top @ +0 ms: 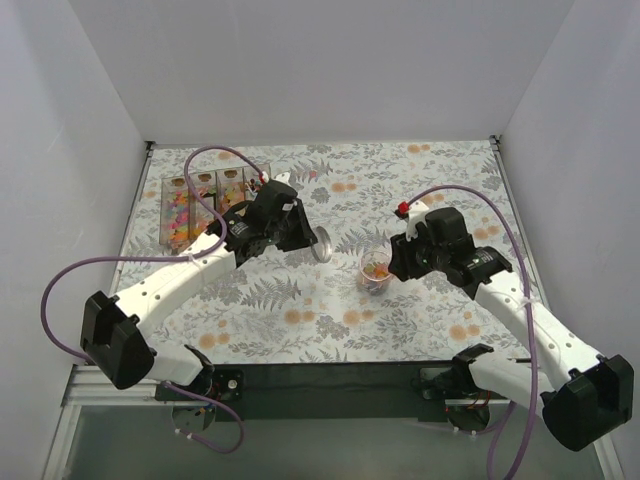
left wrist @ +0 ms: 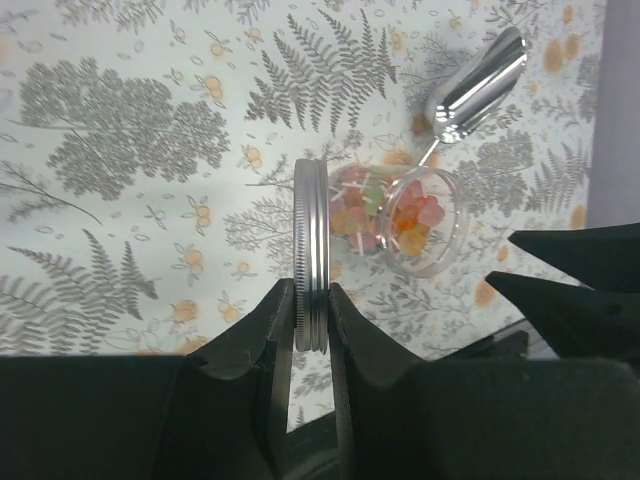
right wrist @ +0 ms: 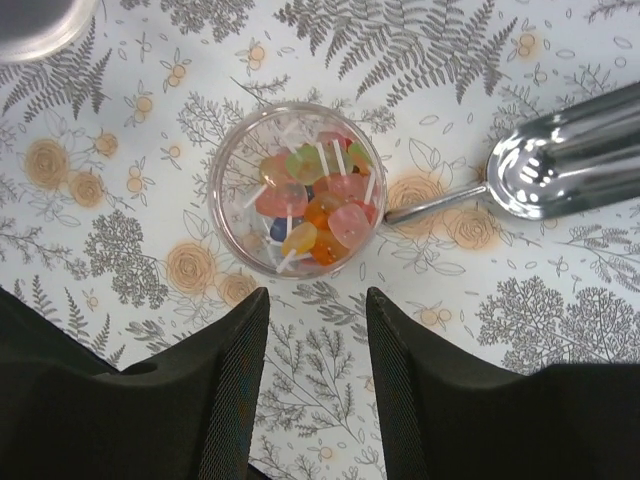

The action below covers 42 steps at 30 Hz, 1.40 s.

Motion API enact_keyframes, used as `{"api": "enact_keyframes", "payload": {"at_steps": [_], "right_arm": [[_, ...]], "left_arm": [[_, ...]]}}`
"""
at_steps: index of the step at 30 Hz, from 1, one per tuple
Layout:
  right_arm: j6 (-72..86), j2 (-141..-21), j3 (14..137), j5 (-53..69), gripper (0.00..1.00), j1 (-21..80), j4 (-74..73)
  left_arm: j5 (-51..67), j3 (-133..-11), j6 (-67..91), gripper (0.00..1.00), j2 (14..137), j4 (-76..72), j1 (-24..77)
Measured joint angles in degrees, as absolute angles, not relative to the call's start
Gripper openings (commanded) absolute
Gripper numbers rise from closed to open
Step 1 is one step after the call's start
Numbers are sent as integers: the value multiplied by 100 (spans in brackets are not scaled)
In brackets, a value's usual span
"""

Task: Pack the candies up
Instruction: Pick up the bottle lid at the center of the board, then move the packing bottle to the center of the board.

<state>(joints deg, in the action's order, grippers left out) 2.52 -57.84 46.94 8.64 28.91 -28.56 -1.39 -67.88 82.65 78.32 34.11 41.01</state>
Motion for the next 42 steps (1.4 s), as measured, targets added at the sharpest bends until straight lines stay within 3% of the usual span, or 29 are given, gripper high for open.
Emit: {"api": "enact_keyframes", "payload": {"at_steps": [11, 21, 34, 42], "right_arm": [[414, -6479, 4392, 1323, 42, 2707, -2963], [620, -7500, 4268, 2287, 38, 2707, -1745], [821, -8484, 4845, 2762, 42, 3050, -408], [1168, -7432, 4097, 2314, 52, 2762, -292]], "left_arm": [[-784, -7262, 6895, 0, 7948, 3603, 4101], [-725, -7328, 6036, 0, 7946, 3448, 4101], [-906, -7575, 4890, 0, 8508, 3280, 4418], [-2025, -8274, 4278, 0, 9351, 3308, 4816]]}}
